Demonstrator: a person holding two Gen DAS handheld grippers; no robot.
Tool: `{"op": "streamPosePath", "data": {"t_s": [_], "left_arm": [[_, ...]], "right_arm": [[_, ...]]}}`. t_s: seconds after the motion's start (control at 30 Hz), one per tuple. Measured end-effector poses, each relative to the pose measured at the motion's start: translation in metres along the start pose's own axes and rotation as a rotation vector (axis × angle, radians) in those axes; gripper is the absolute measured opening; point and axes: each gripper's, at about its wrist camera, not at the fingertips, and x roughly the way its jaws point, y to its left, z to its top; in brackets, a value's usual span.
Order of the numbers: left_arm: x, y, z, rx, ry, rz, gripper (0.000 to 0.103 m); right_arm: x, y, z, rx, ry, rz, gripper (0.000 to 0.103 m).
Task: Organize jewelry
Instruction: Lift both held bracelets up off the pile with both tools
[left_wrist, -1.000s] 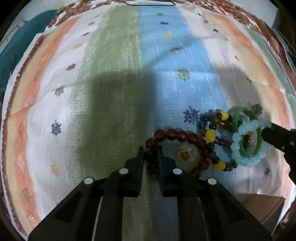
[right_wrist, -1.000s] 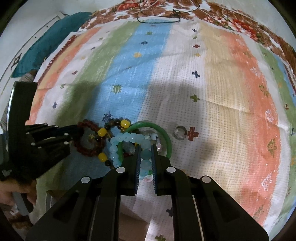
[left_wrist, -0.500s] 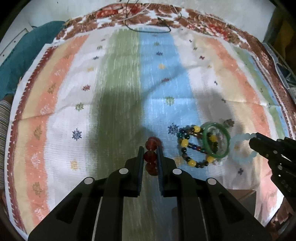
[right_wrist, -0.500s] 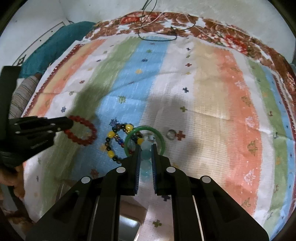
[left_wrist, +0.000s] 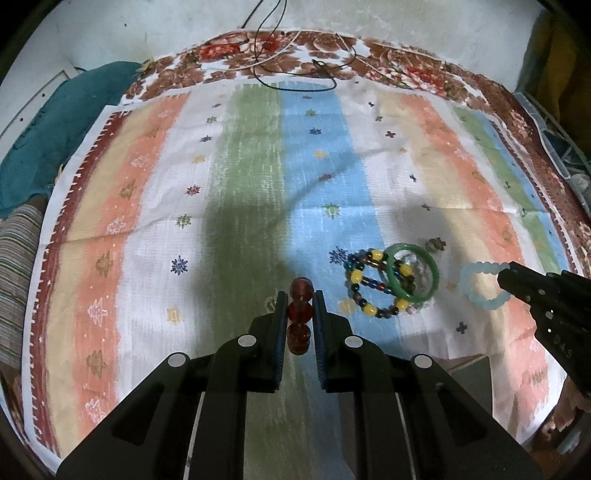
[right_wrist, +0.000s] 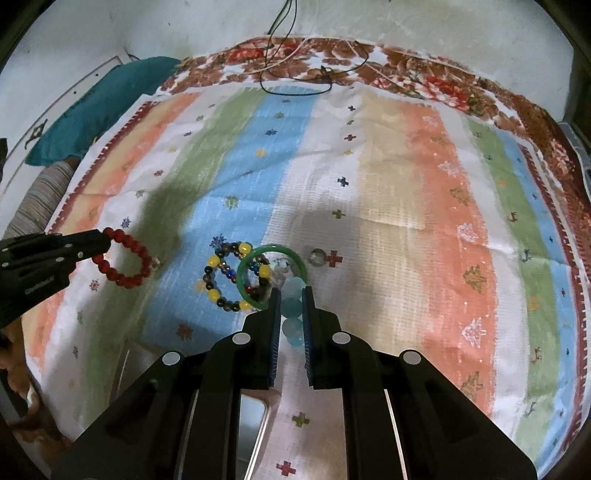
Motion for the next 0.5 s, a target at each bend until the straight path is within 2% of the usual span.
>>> {"op": "streamPosePath", "data": {"t_s": [0.5], "left_arm": [[-0.036,-0.028,-0.019,0.041,-0.051,-0.019,0.013]], "right_arm": [[-0.033,-0.001,-0.019,0.021,-0.050,-0.006,0.012]]}}
